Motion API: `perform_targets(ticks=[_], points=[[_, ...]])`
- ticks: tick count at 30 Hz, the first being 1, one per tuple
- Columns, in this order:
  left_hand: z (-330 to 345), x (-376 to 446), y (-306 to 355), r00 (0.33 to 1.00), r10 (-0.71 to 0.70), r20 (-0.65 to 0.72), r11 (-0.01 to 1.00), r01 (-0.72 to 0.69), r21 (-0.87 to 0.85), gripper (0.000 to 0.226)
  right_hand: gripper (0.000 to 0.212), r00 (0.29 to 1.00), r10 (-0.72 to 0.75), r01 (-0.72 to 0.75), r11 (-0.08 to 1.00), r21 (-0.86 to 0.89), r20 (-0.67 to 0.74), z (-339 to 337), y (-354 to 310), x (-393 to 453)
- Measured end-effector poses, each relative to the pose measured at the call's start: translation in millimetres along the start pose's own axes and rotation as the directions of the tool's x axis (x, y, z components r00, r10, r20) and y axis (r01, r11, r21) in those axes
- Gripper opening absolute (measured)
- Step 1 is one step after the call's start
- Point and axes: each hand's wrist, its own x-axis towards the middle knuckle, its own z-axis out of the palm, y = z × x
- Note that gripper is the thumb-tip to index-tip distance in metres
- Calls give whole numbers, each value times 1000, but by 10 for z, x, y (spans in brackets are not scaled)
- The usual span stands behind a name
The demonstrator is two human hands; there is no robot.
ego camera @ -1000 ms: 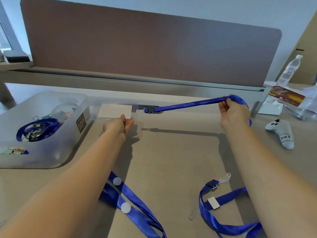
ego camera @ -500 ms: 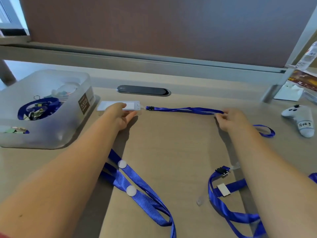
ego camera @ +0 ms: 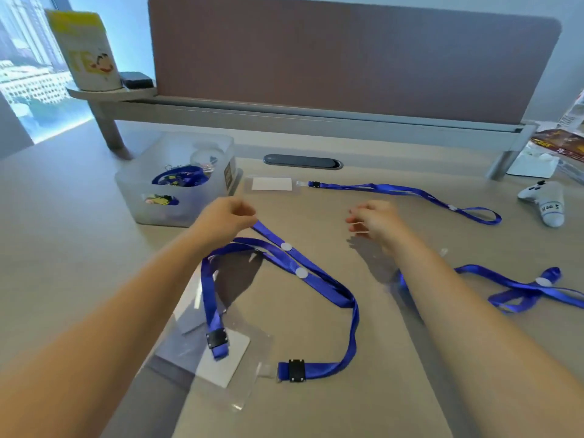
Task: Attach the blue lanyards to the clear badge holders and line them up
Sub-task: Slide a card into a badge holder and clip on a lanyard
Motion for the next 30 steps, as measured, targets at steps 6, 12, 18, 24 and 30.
perform_targets(ticks=[6, 12, 18, 24, 30], points=[[-185, -688, -364, 995, 66, 73, 968, -81, 239, 33, 11, 986, -147, 163, 945, -283, 76, 444, 105, -600], [-190, -1243, -605, 932, 130, 338, 943, -222, 249, 67, 25, 971, -205, 241, 811, -534, 126, 676, 233, -1057], [-166, -1383, -678, 923, 155, 352, 827, -316, 464, 64, 23, 974, -192, 227, 773, -592, 122, 703, 302, -1266], [-192, -1387, -665, 928, 262, 266, 736, -370, 567, 28, 23, 969, -189, 245, 779, -577, 157, 698, 255, -1364], [-455, -1286, -373, 951, 288, -113, 939, -258, 227, 15, 26, 954, -236, 298, 804, -515, 183, 709, 153, -1397]])
